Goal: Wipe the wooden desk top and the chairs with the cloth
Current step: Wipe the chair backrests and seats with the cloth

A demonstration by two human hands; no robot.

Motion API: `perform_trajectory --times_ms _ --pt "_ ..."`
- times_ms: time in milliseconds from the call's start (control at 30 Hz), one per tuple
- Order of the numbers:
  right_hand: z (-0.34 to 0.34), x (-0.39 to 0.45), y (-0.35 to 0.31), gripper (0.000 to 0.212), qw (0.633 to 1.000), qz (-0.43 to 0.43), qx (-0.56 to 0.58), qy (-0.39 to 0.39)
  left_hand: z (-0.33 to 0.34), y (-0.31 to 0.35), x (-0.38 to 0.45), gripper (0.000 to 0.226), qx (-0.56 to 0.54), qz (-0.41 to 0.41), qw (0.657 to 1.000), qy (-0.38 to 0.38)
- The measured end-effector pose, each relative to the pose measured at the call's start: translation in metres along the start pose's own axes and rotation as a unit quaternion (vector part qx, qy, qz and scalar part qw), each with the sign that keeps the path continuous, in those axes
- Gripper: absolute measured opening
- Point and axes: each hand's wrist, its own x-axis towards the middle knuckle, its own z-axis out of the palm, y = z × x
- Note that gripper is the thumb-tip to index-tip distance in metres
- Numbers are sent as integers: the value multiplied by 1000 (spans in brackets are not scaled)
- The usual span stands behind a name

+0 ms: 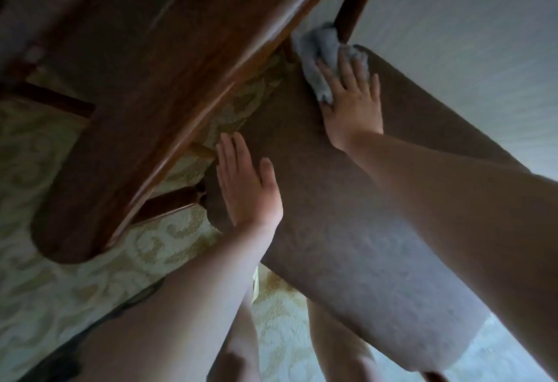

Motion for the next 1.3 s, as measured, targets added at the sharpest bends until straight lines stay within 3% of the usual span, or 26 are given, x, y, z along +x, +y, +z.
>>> perform_trajectory --times_ms 133,167,267,300,333,400,433,500,633,733,767,800,833,900,933,967,1033,1100,1133,1167,1200,1233,1300 --pt "18 -54 10 63 978 198 39 51 16 23 10 59 21 34 999 -23" --pt "20 -61 -1 65 979 195 48 47 20 29 11 60 22 37 999 -26" --pt "13 -53 -13 64 997 -60 19 -44 30 47 10 61 25 45 998 -38" --pt "6 -40 0 62 991 -121 -5 -61 31 51 10 60 33 55 997 -41" --pt "0 -29 18 62 991 -114 -22 -58 32 54 9 59 43 67 996 -43" --pt "-3 -25 64 60 996 85 21 -7 33 59 9 60 60 93 993 -46" --pt "-2 -37 87 59 977 202 60 26 33 61 9 60 68 103 991 -48" --pt "6 -81 112 60 947 300 87 74 36 62 7 60 76 114 989 -57" --pt "38 -163 78 68 955 274 93 65 45 63 -8 64 90 170 978 -82" --pt "44 -176 56 65 996 66 62 13 54 65 -28 65 131 256 948 -133" --pt "41 -175 69 63 997 57 45 21 57 65 -33 66 144 282 936 -152" --pt "40 -179 86 62 990 128 49 36 59 65 -38 67 154 304 925 -167" --pt "41 -188 102 63 961 256 78 66 60 64 -41 67 161 320 917 -177" --pt "50 -217 112 71 844 501 154 115 62 61 -42 67 175 334 908 -184" --pt "57 -230 96 74 804 561 153 122 62 58 -42 67 182 337 906 -182" --pt "64 -239 73 77 802 568 140 118 62 55 -41 67 189 341 903 -181" --pt "78 -250 22 79 874 452 139 112 59 47 -43 67 208 356 892 -185" --pt "85 -254 -7 72 968 211 121 64 53 39 -45 67 230 371 879 -191" --pt "84 -252 -2 69 990 102 88 47 49 35 -45 67 241 377 874 -190" --pt "83 -252 12 68 995 59 63 45 45 30 -44 67 248 379 872 -187" --pt "85 -257 25 68 992 105 54 55 41 26 -43 67 249 381 871 -186" --pt "89 -268 35 70 969 226 70 74 38 22 -43 67 248 383 870 -189" --pt "100 -298 31 80 838 513 136 127 31 13 -42 67 244 387 867 -196"
